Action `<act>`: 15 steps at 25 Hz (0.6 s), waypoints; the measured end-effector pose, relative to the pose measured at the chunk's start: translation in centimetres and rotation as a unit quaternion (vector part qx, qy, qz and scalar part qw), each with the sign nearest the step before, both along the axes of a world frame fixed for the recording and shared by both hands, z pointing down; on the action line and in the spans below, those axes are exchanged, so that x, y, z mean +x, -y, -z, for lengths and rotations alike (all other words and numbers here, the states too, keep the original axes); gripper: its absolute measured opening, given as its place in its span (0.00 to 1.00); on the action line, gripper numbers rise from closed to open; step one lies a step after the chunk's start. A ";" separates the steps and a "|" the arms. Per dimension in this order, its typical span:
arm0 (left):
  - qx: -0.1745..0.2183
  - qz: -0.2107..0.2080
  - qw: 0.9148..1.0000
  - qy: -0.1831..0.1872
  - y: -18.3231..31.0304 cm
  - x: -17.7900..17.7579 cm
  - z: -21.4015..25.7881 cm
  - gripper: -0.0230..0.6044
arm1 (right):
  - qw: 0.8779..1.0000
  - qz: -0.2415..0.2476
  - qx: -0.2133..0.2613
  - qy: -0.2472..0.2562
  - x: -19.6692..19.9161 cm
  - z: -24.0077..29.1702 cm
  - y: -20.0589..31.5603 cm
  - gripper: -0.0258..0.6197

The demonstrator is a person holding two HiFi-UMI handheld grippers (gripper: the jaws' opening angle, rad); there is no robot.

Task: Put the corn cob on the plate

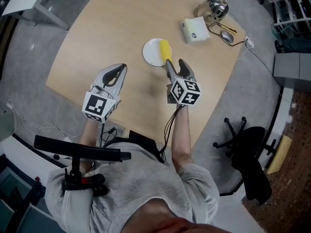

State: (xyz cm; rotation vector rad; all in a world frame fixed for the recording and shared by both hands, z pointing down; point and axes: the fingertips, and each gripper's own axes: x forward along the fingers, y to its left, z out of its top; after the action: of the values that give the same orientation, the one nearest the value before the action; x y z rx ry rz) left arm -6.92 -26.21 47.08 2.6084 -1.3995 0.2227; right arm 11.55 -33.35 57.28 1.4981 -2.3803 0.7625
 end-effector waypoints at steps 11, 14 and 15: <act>0.021 -0.013 1.000 -0.004 -5.6 0.8 5.1 0.07 | 0.999 -0.014 0.031 0.014 0.7 6.3 -6.5 0.45; 0.030 -0.014 0.999 -0.008 -6.5 0.8 5.4 0.07 | 0.999 -0.017 0.040 0.016 0.5 6.8 -7.6 0.44; 0.032 -0.015 0.999 -0.010 -6.5 0.7 5.2 0.07 | 0.999 -0.018 0.043 0.015 0.5 6.7 -7.7 0.44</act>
State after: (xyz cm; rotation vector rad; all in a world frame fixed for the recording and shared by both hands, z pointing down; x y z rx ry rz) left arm -6.18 -19.72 41.85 2.6773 -1.3843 0.1579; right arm 12.08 -25.64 50.56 1.5773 -2.4441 0.7044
